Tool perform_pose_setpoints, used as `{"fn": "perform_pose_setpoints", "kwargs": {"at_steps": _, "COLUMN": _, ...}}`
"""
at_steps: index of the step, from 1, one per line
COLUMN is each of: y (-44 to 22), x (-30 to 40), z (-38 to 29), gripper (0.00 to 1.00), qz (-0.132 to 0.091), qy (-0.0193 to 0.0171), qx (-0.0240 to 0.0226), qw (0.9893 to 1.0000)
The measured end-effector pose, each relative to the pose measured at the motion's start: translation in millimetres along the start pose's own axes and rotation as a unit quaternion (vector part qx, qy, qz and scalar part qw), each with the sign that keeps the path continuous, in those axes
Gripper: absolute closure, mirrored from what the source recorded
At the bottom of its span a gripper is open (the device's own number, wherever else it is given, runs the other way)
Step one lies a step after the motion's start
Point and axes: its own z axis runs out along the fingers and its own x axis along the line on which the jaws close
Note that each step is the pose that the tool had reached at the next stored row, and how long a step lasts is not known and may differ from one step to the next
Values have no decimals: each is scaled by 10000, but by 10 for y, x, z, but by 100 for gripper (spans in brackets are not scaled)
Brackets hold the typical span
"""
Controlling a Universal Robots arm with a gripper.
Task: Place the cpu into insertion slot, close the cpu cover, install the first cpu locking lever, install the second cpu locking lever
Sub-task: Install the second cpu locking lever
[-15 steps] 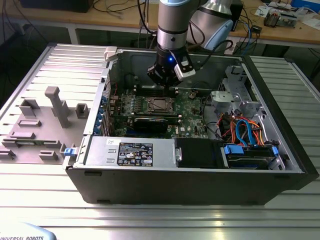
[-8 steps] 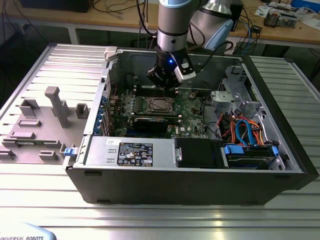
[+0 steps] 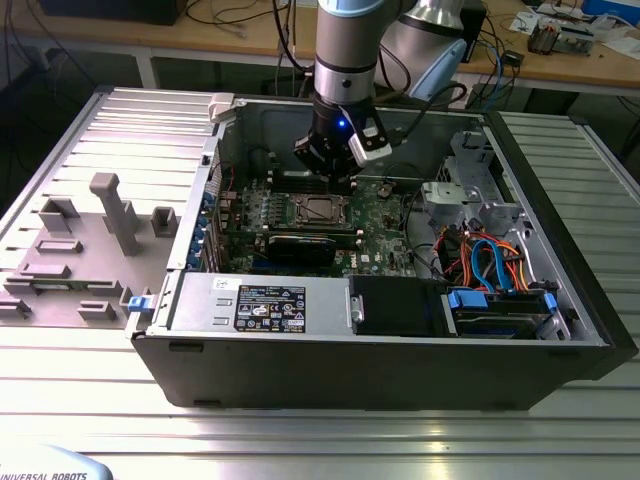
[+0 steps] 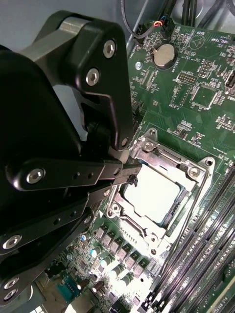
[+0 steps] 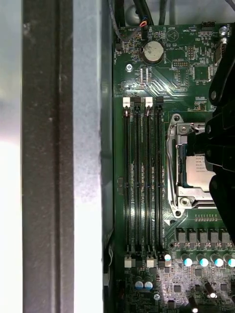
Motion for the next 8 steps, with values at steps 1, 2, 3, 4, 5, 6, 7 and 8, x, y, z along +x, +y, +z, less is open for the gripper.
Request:
{"fn": "perform_pose_setpoints", "kwargs": {"at_steps": 1, "y": -2, "x": 0, "z": 1, "gripper": 89, "qz": 0, "qy": 0, "qx": -1, "qw": 10000}}
{"fn": "perform_pose_setpoints", "kwargs": {"at_steps": 2, "y": -5, "x": 0, "z": 0, "gripper": 89, "qz": 0, "qy": 0, "qx": -1, "qw": 10000}}
{"fn": "perform_pose_setpoints", "kwargs": {"at_steps": 3, "y": -10, "x": 0, "z": 0, "gripper": 89, "qz": 1, "qy": 0, "qx": -1, "qw": 10000}}
{"fn": "perform_pose_setpoints", "kwargs": {"at_steps": 4, "y": -14, "x": 0, "z": 0, "gripper": 89, "qz": 0, "qy": 0, "qx": 0, "qw": 10000}}
{"fn": "perform_pose_setpoints", "kwargs": {"at_steps": 5, "y": -18, "x": -1, "z": 0, "gripper": 89, "qz": 0, "qy": 0, "qx": -1, "qw": 10000}}
{"fn": "perform_pose_setpoints", "kwargs": {"at_steps": 6, "y": -24, "x": 0, "z": -1, "gripper": 89, "qz": 0, "qy": 0, "qx": -1, "qw": 10000}}
{"fn": "perform_pose_setpoints", "kwargs": {"at_steps": 7, "y": -28, "x": 0, "z": -1, "gripper": 89, "qz": 1, "qy": 0, "qx": -1, "qw": 10000}}
{"fn": "perform_pose_setpoints", "kwargs": {"at_steps": 8, "y": -33, "x": 0, "z": -1, "gripper": 89, "qz": 1, "qy": 0, "qx": -1, "qw": 10000}}
